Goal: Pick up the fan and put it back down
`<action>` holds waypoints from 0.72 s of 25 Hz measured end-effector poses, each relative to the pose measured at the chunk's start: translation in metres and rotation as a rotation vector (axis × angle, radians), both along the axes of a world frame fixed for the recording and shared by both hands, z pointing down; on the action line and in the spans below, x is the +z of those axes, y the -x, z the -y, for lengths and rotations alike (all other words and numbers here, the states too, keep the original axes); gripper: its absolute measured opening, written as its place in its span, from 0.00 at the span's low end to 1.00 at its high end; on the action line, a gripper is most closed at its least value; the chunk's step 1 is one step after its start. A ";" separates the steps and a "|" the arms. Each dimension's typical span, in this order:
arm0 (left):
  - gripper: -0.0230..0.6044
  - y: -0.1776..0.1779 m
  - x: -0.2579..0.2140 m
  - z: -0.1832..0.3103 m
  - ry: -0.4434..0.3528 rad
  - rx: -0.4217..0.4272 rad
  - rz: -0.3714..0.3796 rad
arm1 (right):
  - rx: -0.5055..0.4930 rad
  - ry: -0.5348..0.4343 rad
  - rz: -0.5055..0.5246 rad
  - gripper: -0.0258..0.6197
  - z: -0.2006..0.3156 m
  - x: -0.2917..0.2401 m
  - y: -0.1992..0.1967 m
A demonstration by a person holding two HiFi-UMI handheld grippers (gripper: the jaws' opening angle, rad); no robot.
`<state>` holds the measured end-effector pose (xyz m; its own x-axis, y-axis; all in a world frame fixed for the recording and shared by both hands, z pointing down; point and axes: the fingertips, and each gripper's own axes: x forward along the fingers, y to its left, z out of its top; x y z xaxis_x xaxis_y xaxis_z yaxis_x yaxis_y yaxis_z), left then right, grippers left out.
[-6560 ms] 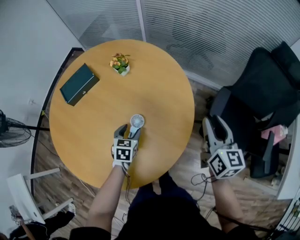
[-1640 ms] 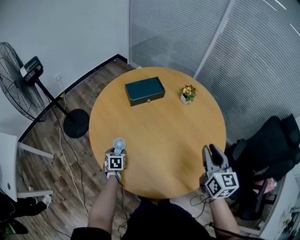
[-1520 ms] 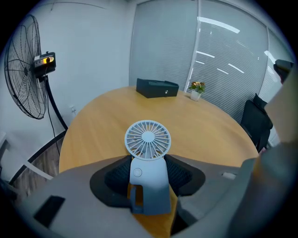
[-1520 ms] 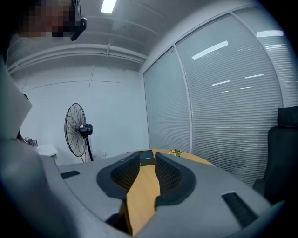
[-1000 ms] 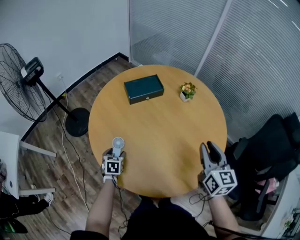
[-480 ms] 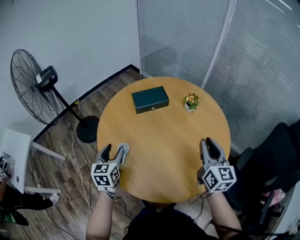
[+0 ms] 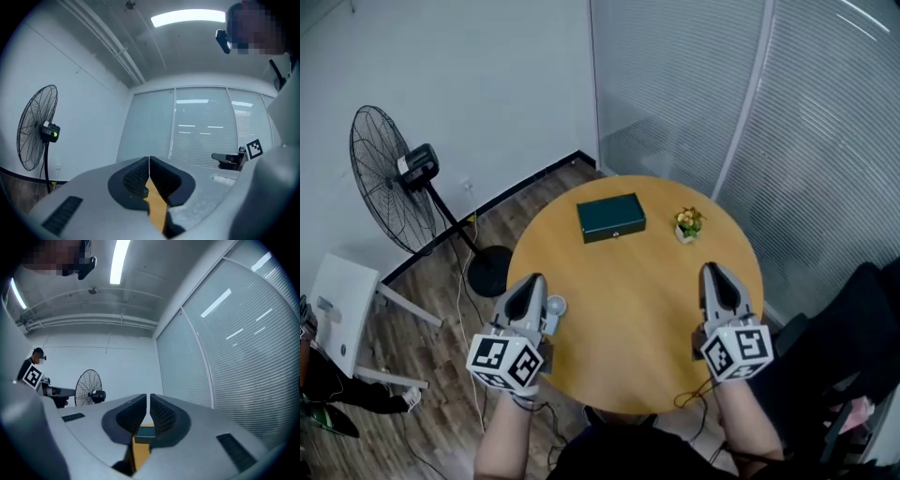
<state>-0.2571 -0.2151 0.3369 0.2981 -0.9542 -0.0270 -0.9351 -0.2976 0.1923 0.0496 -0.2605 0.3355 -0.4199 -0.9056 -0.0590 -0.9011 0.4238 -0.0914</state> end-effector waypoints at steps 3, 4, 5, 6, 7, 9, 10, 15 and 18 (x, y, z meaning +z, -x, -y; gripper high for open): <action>0.05 -0.013 -0.027 -0.012 -0.080 -0.017 0.049 | -0.019 -0.040 -0.006 0.05 -0.005 -0.018 0.001; 0.05 -0.017 -0.034 -0.017 -0.097 -0.015 0.066 | -0.025 -0.054 -0.007 0.05 -0.007 -0.023 0.002; 0.05 -0.021 -0.040 -0.021 -0.111 -0.014 0.080 | -0.030 -0.067 -0.009 0.05 -0.010 -0.029 0.003; 0.05 -0.023 -0.045 -0.025 -0.123 -0.013 0.091 | -0.035 -0.080 -0.010 0.05 -0.012 -0.034 0.004; 0.05 -0.026 -0.049 -0.028 -0.133 -0.014 0.101 | -0.040 -0.091 -0.010 0.05 -0.014 -0.038 0.004; 0.05 -0.030 -0.055 -0.033 -0.148 -0.019 0.117 | -0.051 -0.108 -0.011 0.05 -0.016 -0.043 0.005; 0.05 -0.032 -0.057 -0.035 -0.154 -0.023 0.122 | -0.055 -0.115 -0.013 0.05 -0.017 -0.045 0.005; 0.05 -0.033 -0.064 -0.039 -0.160 -0.041 0.113 | -0.068 -0.135 -0.019 0.05 -0.022 -0.052 0.005; 0.05 -0.034 -0.067 -0.037 -0.163 -0.052 0.109 | -0.080 -0.137 -0.022 0.05 -0.022 -0.051 0.004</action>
